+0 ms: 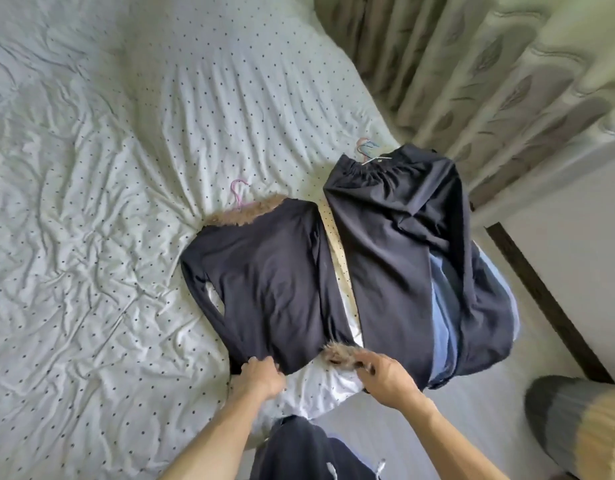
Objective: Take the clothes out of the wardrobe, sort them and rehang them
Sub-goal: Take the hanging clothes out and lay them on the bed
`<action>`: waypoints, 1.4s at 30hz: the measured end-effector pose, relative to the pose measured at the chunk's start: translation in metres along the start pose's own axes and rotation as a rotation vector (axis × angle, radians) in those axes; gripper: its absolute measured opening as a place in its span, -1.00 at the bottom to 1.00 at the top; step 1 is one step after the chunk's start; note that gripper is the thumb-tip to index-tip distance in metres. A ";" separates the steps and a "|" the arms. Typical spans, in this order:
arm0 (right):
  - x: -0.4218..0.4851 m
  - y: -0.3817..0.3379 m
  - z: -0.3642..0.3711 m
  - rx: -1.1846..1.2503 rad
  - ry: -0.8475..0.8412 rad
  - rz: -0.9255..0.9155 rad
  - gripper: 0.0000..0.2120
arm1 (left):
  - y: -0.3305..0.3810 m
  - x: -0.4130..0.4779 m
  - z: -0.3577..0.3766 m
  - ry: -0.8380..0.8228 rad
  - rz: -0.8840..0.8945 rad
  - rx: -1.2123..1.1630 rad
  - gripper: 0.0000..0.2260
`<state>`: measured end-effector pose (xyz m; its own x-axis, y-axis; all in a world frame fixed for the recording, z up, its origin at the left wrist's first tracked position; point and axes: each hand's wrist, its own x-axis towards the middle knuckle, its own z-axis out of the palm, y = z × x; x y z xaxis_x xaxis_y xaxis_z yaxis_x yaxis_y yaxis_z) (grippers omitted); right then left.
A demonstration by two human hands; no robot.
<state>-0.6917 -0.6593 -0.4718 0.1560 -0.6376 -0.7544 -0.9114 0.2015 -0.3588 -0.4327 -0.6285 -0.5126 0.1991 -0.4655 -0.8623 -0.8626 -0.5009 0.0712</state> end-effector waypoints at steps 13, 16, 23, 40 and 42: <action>-0.264 0.174 -0.081 0.181 0.947 0.045 -0.73 | 0.299 -0.208 0.022 0.321 1.050 0.401 -0.59; -0.331 0.221 -0.073 0.153 1.132 0.180 -0.71 | 0.352 -0.267 0.048 0.443 1.289 0.512 -0.60; -0.462 0.281 -0.026 0.140 1.519 0.496 -0.66 | 0.433 -0.370 0.114 0.514 1.796 0.650 -0.60; -0.674 0.239 0.163 0.232 1.626 1.661 -0.63 | 0.448 -0.610 0.358 -0.263 2.604 1.018 -0.59; -0.693 0.231 0.179 0.267 1.595 1.757 -0.65 | 0.437 -0.633 0.381 -0.325 2.622 1.076 -0.58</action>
<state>-0.9421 -0.0377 -0.1305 -0.8068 0.3447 0.4799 0.2559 0.9359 -0.2421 -1.1125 -0.2747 -0.1267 -0.6195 0.7467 0.2422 0.7814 0.5573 0.2806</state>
